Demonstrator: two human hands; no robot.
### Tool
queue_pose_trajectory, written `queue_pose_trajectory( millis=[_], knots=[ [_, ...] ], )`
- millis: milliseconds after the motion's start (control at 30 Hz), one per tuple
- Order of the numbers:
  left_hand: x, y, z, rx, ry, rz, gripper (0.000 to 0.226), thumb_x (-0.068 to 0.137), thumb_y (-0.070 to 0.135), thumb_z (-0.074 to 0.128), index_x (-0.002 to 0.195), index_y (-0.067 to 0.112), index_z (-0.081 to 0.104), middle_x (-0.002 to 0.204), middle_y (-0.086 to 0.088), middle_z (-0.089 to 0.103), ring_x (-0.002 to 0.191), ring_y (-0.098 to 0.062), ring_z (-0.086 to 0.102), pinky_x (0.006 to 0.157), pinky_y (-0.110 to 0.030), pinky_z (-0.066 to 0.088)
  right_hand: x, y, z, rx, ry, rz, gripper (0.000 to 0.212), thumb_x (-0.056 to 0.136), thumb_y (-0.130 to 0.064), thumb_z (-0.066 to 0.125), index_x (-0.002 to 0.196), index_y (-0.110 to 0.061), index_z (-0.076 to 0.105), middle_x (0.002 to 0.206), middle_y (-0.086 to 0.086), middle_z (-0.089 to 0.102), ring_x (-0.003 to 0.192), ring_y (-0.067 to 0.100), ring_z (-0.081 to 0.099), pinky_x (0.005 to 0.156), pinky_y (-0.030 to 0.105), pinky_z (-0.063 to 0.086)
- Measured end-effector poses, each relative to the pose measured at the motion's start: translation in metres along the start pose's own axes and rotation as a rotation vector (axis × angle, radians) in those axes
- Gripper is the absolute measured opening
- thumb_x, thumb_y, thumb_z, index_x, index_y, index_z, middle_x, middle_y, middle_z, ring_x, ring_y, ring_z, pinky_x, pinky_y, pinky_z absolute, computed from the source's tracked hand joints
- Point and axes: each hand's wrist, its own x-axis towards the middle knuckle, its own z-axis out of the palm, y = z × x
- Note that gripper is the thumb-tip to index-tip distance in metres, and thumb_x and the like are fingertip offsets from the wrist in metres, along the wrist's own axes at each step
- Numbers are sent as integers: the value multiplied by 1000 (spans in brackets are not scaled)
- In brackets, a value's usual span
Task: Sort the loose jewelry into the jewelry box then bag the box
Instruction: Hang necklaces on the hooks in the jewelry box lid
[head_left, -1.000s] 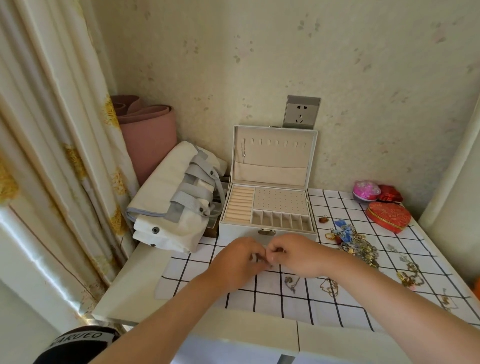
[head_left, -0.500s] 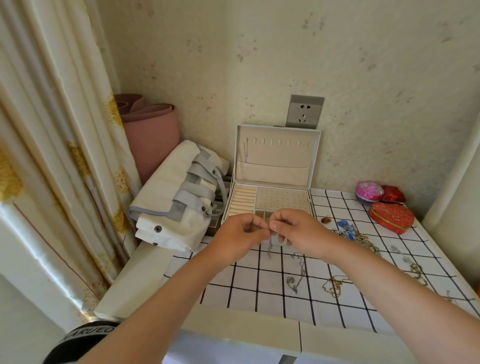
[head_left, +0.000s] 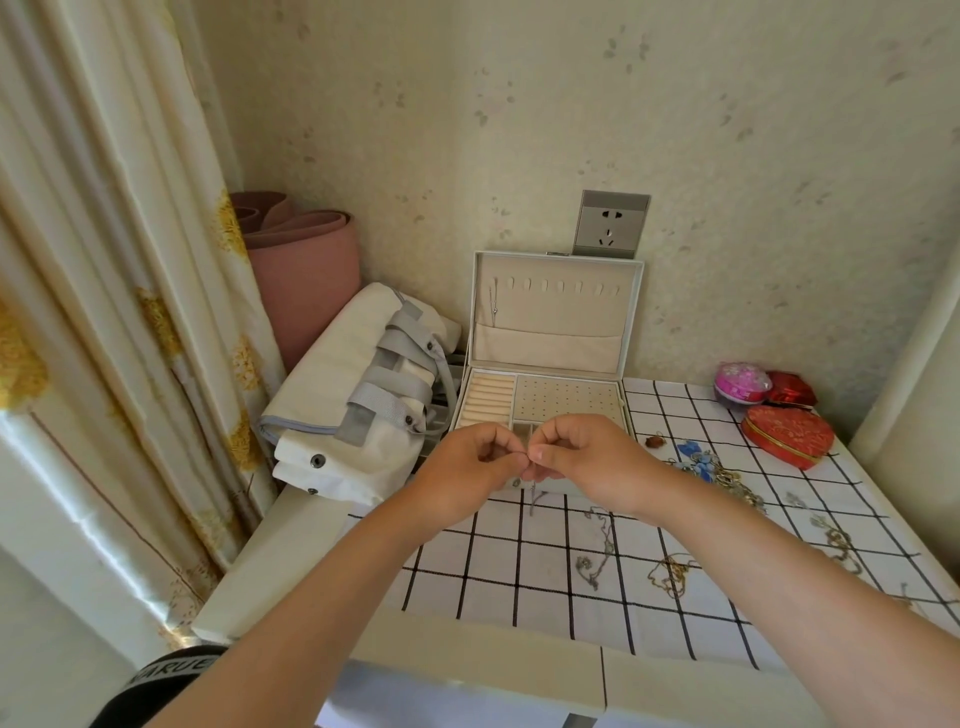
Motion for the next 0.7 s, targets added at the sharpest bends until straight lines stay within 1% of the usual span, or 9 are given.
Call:
queue_pose_trajectory(
  millis=[67, 167, 200, 267, 333, 367, 500, 633, 700],
  knots=[
    [-1, 2, -3, -45, -21, -52, 12, 92, 9, 62, 83, 15, 64, 80, -3, 64, 78, -17, 57, 85, -38, 53, 0, -2, 1, 98, -11, 13, 10, 98, -8, 60, 99, -7, 69, 82, 7, 75, 81, 16, 71, 91, 35, 58],
    [-3, 8, -5, -153, -73, -90, 10, 88, 14, 59, 78, 13, 60, 84, -9, 65, 86, -24, 59, 95, -43, 49, 0, -6, 2, 197, -29, 24, 15, 96, -5, 62, 109, -7, 69, 77, 4, 74, 74, 12, 69, 79, 26, 59],
    [-3, 10, -5, -174, -79, -92, 11, 86, 14, 58, 75, 14, 59, 82, -10, 65, 86, -24, 60, 96, -43, 49, 0, -7, 2, 198, -37, 24, 17, 96, -5, 62, 110, -6, 70, 77, 4, 74, 72, 11, 69, 75, 22, 57],
    [-3, 12, -7, -193, -72, -115, 20, 92, 5, 53, 74, 12, 56, 70, -6, 59, 72, -18, 58, 97, -46, 50, -1, -6, 1, 159, -42, 31, 15, 95, -5, 64, 106, -2, 73, 79, 9, 75, 72, 13, 68, 71, 19, 56],
    [-3, 12, -10, -193, -61, -143, 24, 94, -2, 48, 75, 11, 52, 62, -1, 46, 57, -11, 47, 90, -46, 54, -1, -4, 0, 87, -57, 43, 13, 94, -10, 66, 99, -2, 76, 84, 11, 76, 75, 18, 68, 74, 23, 58],
    [-3, 12, -11, -157, -57, -148, 23, 94, -1, 49, 76, 12, 52, 62, 1, 43, 55, -10, 43, 84, -43, 55, 0, -4, -1, 57, -74, 47, 13, 94, -13, 67, 97, -4, 76, 84, 10, 76, 75, 18, 68, 76, 25, 59],
    [-3, 9, -18, 142, -39, -86, 12, 91, 14, 63, 80, 18, 61, 62, 8, 45, 58, -9, 45, 65, -30, 49, 0, -4, -2, -22, -130, 60, 14, 95, -18, 66, 97, -10, 77, 82, 3, 77, 71, 14, 65, 81, 31, 58],
    [-5, 2, -24, 310, -80, -8, 7, 90, 24, 67, 85, 19, 67, 52, 15, 34, 54, -8, 36, 60, -27, 41, -1, -5, 1, -101, -193, 81, 15, 94, -25, 68, 98, -14, 78, 84, -3, 78, 68, 13, 60, 83, 41, 56],
    [-7, 2, -27, 333, -76, 10, 7, 92, 24, 66, 86, 19, 66, 53, 15, 35, 52, -5, 35, 57, -24, 38, -2, -6, 3, -111, -207, 81, 13, 91, -28, 71, 97, -19, 79, 85, -7, 78, 68, 10, 59, 80, 37, 55]
  ],
)
